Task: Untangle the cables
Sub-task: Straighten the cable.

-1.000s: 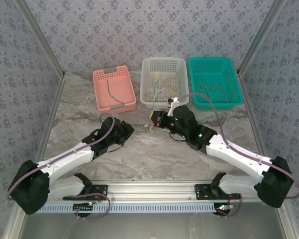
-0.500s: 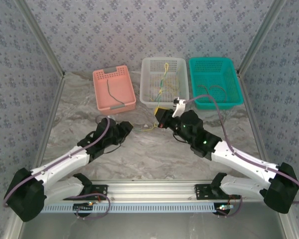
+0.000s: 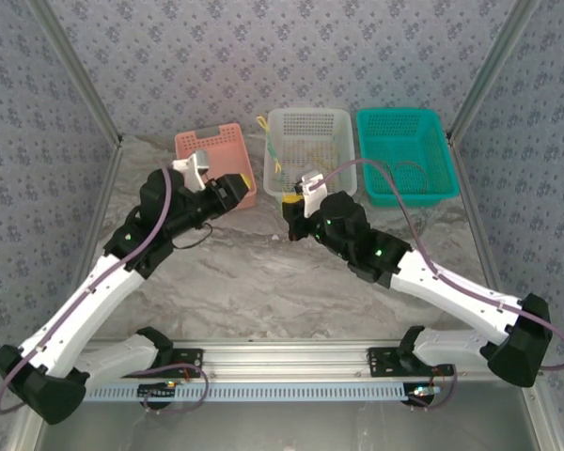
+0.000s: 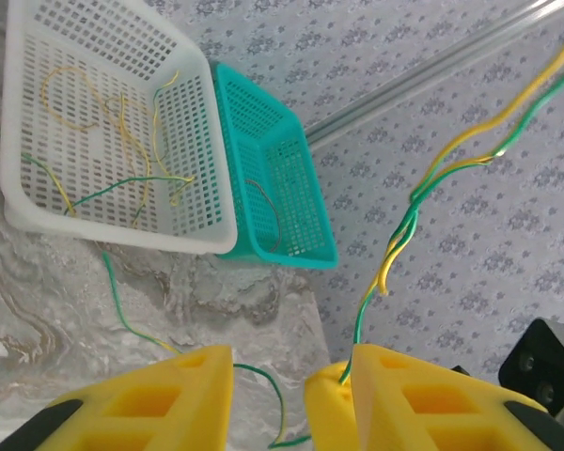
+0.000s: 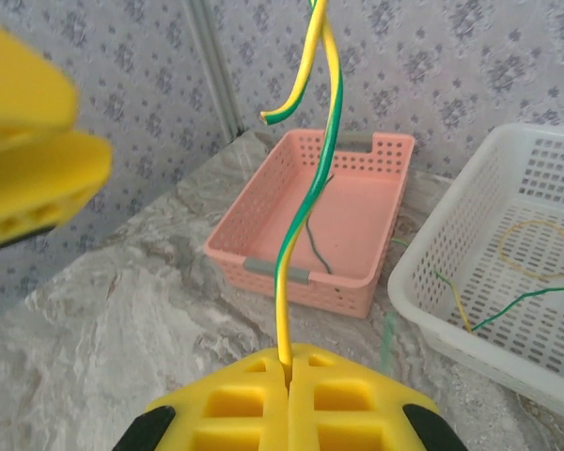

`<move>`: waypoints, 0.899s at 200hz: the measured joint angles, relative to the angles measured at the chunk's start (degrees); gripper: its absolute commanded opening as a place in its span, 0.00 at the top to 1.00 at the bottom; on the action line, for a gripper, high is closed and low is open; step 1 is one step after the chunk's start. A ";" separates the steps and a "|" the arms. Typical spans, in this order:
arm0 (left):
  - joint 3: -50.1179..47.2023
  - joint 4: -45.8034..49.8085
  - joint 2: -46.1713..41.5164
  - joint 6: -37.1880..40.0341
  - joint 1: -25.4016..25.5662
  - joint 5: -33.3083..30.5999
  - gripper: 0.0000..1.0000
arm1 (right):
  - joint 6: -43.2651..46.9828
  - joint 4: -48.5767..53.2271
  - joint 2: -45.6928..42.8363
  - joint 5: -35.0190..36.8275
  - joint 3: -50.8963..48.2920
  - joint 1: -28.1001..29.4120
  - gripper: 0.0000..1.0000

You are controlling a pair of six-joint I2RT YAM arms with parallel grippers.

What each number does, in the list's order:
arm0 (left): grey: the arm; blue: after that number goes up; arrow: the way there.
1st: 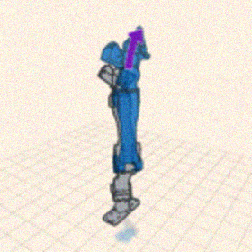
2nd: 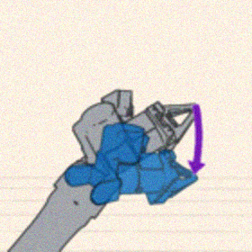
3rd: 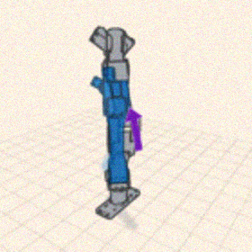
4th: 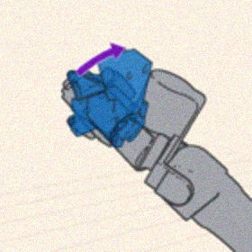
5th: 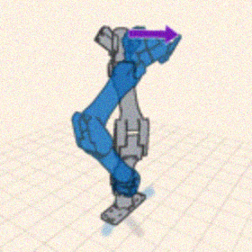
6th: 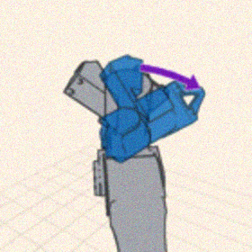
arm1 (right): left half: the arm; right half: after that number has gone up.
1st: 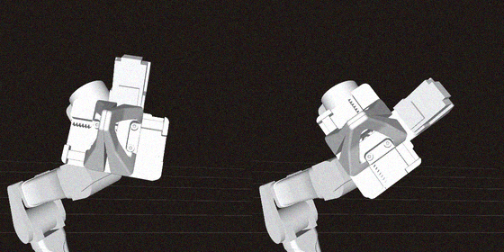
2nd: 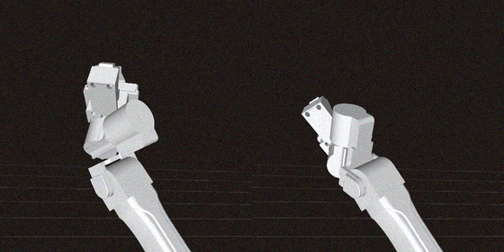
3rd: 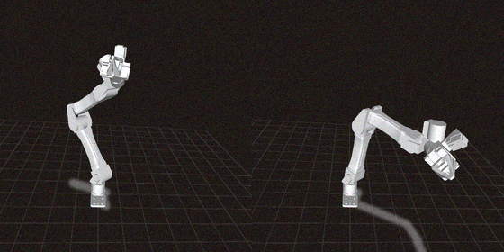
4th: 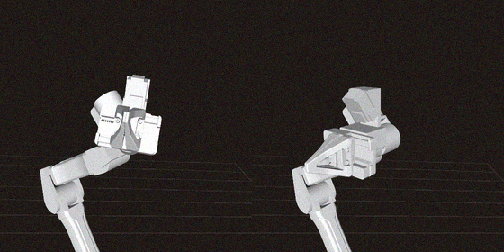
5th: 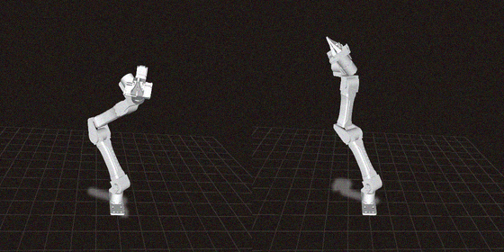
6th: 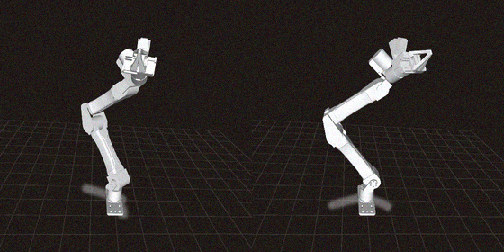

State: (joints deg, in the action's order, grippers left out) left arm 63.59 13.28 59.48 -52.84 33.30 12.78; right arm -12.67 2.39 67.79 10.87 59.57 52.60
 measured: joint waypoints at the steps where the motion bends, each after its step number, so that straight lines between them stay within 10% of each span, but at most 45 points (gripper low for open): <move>1: 0.22 0.07 0.20 0.26 -0.02 0.15 0.66 | 0.04 0.11 0.02 -0.11 0.04 0.00 1.00; 47: 1.95 -3.06 3.87 7.87 -0.31 6.62 0.75 | -3.45 5.38 1.01 -10.05 2.89 -2.49 1.00; 180: -14.25 -35.82 3.61 1.75 2.49 16.61 0.58 | -27.17 -8.72 1.07 -35.12 -1.49 -11.54 1.00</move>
State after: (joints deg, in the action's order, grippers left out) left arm 49.34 -22.55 63.09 -51.09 35.79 29.39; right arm -39.83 -6.33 68.86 -24.25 58.08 41.06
